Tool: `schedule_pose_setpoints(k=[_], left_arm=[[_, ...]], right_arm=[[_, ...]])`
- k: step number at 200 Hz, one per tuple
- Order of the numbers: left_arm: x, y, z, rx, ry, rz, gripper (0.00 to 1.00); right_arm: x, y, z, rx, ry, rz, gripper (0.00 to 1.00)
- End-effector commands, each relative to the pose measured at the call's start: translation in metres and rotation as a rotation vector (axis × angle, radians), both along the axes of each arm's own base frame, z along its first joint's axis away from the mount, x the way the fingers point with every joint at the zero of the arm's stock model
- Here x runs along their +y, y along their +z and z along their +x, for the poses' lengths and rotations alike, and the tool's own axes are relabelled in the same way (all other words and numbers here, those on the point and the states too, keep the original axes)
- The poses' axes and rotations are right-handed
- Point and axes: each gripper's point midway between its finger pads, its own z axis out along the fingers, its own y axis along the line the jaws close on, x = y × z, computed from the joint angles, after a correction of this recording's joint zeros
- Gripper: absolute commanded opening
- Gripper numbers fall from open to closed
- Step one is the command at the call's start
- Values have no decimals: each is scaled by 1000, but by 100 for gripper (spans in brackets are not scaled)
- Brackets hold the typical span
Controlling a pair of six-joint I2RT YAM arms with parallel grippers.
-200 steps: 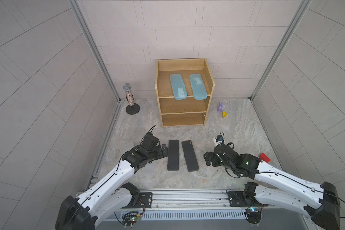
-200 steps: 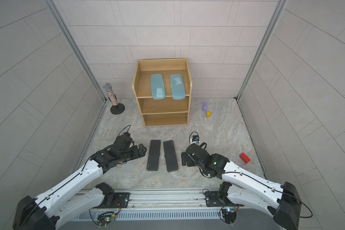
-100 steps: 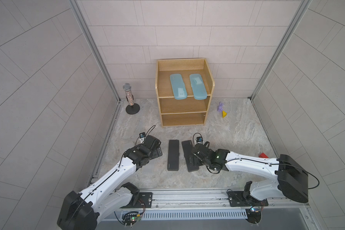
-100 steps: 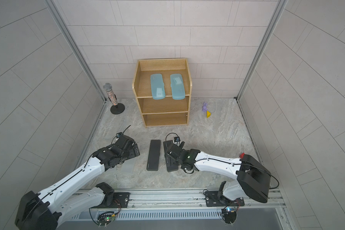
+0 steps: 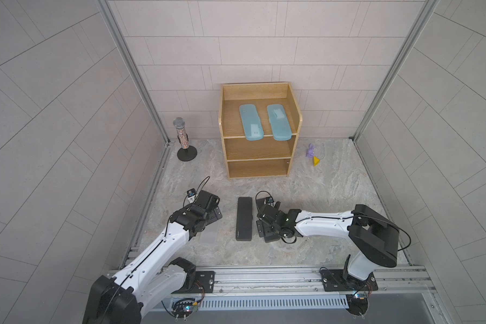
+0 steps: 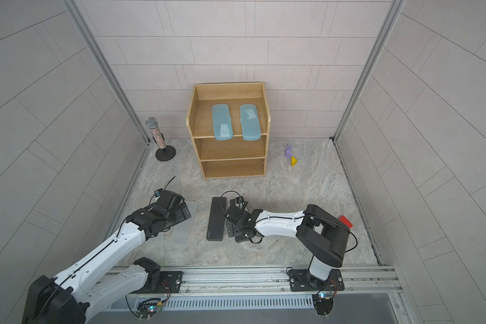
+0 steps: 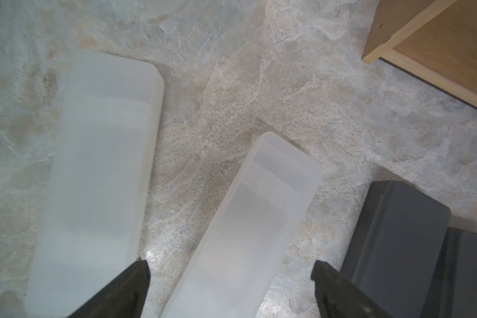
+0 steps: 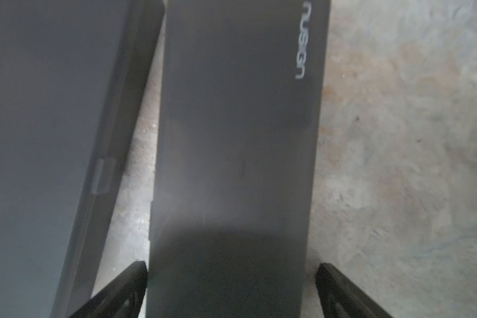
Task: Place the pencil cases on the shelf according to color
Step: Pick up the pencil case from the center of the board.
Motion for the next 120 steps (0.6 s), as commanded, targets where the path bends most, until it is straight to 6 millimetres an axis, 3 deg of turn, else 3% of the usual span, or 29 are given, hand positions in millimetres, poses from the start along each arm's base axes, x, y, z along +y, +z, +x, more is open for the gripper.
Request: schedule_pose_setpoints(k=[1, 49, 84, 120], left_arm=[[-14, -9, 0, 26, -23, -39, 100], [-45, -9, 5, 52, -118, -56, 100], [-54, -1, 7, 22, -157, -67, 100], [-75, 8, 7, 3, -232, -98, 100]], right_arm=[[-11, -16, -7, 31, -9, -36, 100], [-47, -21, -16, 60, -56, -50, 100], [-70, -2, -19, 29, -87, -27, 100], [-67, 26, -22, -19, -20, 42, 100]])
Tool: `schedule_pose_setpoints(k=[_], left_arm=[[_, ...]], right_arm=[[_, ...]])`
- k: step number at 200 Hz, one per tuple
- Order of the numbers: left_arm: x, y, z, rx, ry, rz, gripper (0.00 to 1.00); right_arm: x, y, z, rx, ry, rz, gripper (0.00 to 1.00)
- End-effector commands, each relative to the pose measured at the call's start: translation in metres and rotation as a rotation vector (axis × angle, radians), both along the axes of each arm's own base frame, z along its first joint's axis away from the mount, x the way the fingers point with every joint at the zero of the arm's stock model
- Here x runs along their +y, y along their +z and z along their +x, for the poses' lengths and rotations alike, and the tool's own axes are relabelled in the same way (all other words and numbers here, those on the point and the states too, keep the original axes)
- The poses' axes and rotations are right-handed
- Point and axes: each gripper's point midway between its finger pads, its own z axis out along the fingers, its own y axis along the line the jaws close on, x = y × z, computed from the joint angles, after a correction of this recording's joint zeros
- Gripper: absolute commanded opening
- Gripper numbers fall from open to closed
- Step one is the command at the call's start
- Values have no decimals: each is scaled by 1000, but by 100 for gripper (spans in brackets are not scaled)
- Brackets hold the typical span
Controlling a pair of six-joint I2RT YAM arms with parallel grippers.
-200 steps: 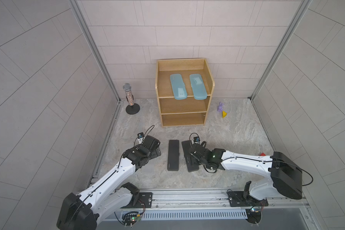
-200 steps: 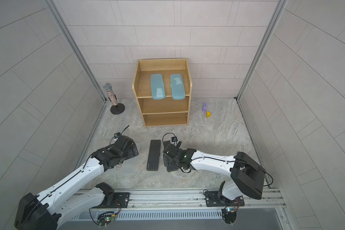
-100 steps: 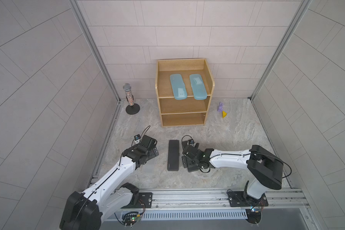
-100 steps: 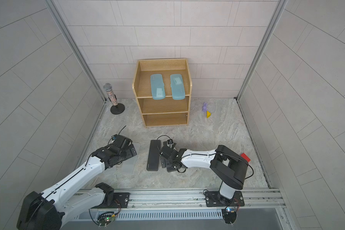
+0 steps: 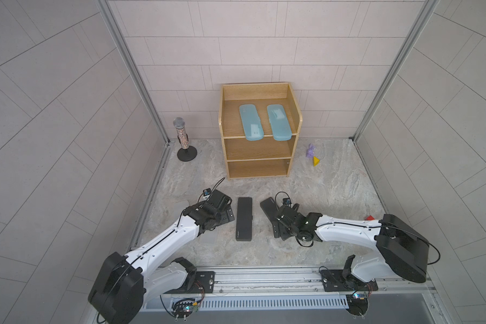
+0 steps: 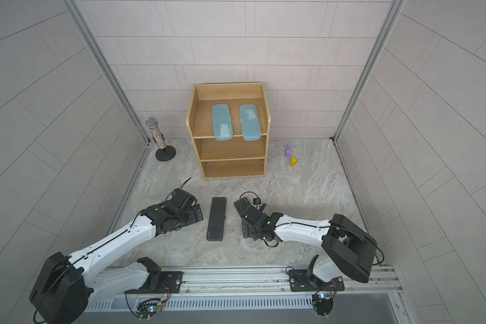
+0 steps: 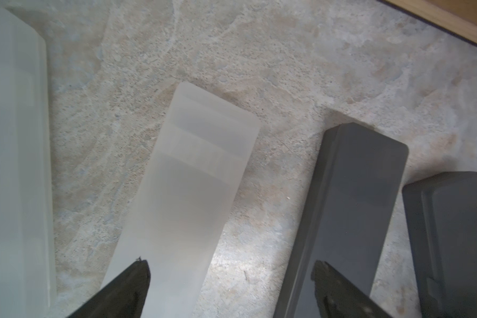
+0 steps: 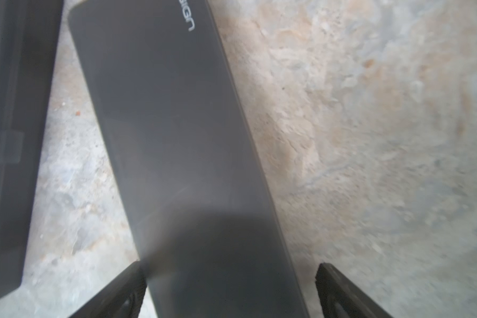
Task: Place the pencil cases on the shelf according to color
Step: Pick up the pencil case from the center of the board.
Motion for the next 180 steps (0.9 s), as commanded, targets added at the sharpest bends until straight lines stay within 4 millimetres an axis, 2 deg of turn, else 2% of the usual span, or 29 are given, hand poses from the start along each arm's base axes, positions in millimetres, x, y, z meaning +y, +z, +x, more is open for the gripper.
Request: schedule_pose_setpoints(k=[1, 21, 42, 46, 70, 84, 102, 116, 139, 143, 180], left_arm=[[-17, 16, 5, -44, -56, -34, 100], [-25, 21, 5, -66, -77, -56, 100], [-26, 22, 3, -75, -84, -64, 100], [-26, 22, 3, -75, -83, -67, 100], [-24, 22, -1, -86, -80, -76, 100], [-24, 23, -2, -94, -83, -87, 100], [-23, 22, -5, -98, -88, -97, 100], [-22, 21, -7, -99, -86, -98, 100], [-22, 20, -7, -96, -88, -98, 100], [-22, 19, -7, -96, -88, -97, 100], [-22, 21, -6, -106, -90, -96, 100]], right_arm=[[-2, 17, -5, -25, 49, 22, 100], [-6, 27, -8, -53, 89, 35, 100], [-19, 32, -10, -53, 78, 12, 100], [-27, 23, -16, -33, 82, -11, 100], [-25, 19, -28, -2, 144, 10, 100], [-23, 16, -32, 5, 208, -1, 100], [-32, 17, -29, -3, 215, -74, 100], [-29, 19, -27, 0, 227, -79, 100], [-26, 9, -25, 16, 223, -95, 100], [-19, 15, -19, 3, 223, -82, 100], [-9, -3, -16, 62, 221, -119, 100]])
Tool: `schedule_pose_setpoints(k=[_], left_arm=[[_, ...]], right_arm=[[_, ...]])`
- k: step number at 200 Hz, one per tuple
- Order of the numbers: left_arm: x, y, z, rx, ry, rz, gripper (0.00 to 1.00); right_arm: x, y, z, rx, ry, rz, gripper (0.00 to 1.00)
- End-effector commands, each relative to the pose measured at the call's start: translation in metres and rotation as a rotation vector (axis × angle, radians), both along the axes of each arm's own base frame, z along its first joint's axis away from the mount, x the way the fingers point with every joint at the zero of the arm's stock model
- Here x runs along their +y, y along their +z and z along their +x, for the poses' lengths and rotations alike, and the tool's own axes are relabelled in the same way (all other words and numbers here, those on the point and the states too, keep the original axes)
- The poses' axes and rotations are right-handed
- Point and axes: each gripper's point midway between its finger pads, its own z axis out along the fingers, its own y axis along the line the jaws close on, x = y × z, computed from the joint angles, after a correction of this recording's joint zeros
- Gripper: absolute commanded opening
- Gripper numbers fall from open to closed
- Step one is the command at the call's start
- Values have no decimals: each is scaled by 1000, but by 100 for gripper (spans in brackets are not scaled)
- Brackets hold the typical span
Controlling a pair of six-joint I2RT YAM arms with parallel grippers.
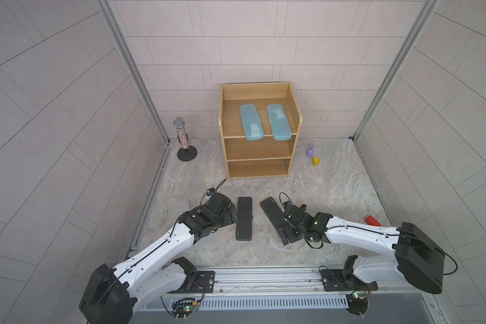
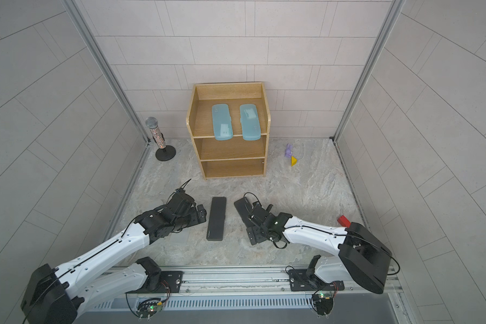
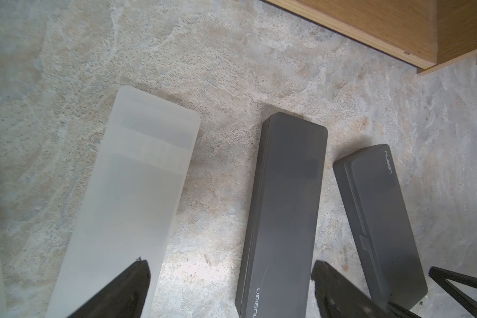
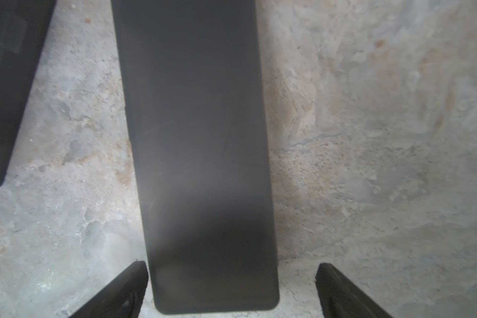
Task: Place the pencil cases on the shelf according to color
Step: Pick up the pencil case from the center of the board.
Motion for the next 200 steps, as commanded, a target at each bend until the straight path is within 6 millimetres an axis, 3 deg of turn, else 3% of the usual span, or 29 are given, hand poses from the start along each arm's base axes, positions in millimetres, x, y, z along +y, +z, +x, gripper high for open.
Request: schedule_pose_setpoints(k=[1, 42, 83, 115, 149, 200], left_arm=[[1, 0, 0, -16, -5, 5, 100], [5, 2, 1, -56, 2, 4, 100], [5, 5, 1, -70, -7, -1, 100], [6, 5, 1, -66, -11, 7, 100], [10, 7, 1, -93, 3, 6, 100], [1, 26, 13, -133, 4, -30, 100]], right_arm=[[7, -3, 4, 7, 7, -17, 100], [1, -22, -2, 22, -34, -75, 99], [-3, -33, -10, 14, -73, -95, 92], [-2, -34, -11, -6, -77, -119, 74], [2, -10, -10, -69, -73, -125, 57], [10, 67, 9, -225, -130, 60, 55]])
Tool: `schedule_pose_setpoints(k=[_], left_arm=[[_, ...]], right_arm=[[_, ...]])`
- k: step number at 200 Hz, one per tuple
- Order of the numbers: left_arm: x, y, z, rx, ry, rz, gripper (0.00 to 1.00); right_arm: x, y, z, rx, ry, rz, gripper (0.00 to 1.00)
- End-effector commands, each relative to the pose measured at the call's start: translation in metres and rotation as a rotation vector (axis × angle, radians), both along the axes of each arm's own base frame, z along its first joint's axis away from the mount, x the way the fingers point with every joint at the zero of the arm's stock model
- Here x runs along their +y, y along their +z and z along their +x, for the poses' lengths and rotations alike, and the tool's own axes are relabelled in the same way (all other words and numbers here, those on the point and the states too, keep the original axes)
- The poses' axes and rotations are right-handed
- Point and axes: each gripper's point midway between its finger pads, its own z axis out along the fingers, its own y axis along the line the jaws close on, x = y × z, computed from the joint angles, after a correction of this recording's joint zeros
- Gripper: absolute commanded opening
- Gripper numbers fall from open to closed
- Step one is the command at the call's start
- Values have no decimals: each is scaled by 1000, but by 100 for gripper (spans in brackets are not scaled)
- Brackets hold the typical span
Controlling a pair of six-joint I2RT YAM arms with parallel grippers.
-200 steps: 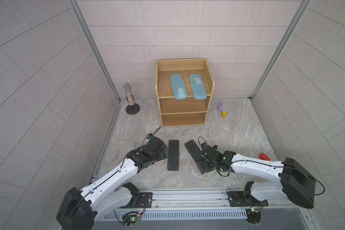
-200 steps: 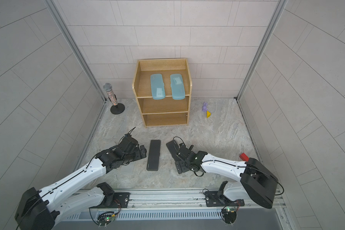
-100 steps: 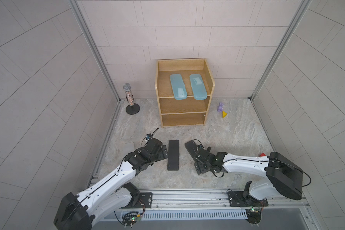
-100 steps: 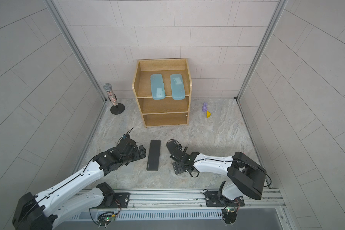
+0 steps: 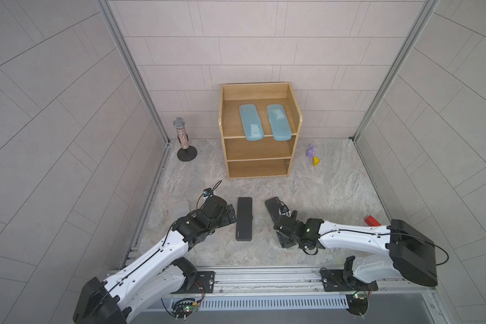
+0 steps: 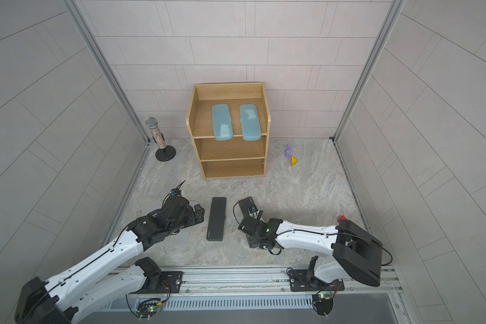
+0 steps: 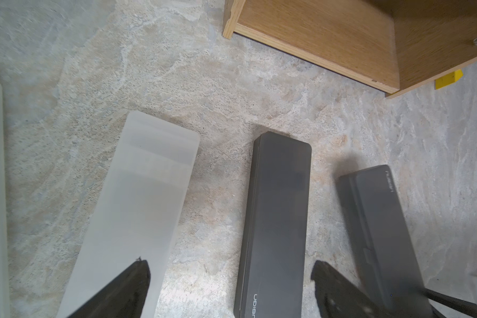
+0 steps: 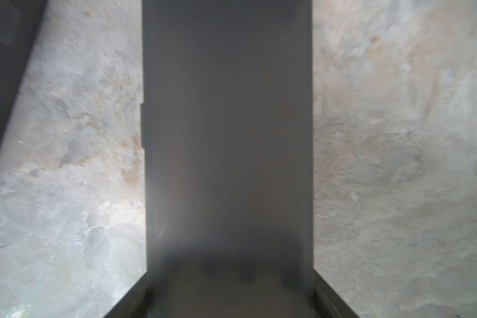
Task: Place the pencil cases on the shelf according to color
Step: Pick up the pencil case from the center of the board, then place the pencil case on the shelf.
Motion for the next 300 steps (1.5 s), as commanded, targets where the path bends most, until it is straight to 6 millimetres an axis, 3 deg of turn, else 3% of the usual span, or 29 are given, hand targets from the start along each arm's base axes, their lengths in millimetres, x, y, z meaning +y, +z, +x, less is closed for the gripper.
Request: schedule_pose_setpoints(k=[1, 32, 100, 126, 181, 251, 300], left_arm=[[-5, 12, 10, -31, -2, -7, 100], [-11, 25, 24, -53, -6, -58, 100], [-13, 29, 41, -43, -23, -116, 100], [-13, 26, 41, -42, -24, -119, 100], [-19, 17, 39, -30, -44, -150, 100], [-18, 15, 37, -20, -88, -122, 100], [-21, 8, 30, 8, -134, -117, 100]], right_arm=[[3, 51, 19, -129, -55, 90, 55], [4, 95, 40, -182, -105, 219, 55], [30, 153, 122, -254, -173, 396, 55], [35, 159, 153, -268, -206, 380, 55], [27, 161, 211, -321, -293, 287, 56], [23, 158, 249, -316, -320, 192, 63], [24, 156, 256, -309, -318, 179, 77]])
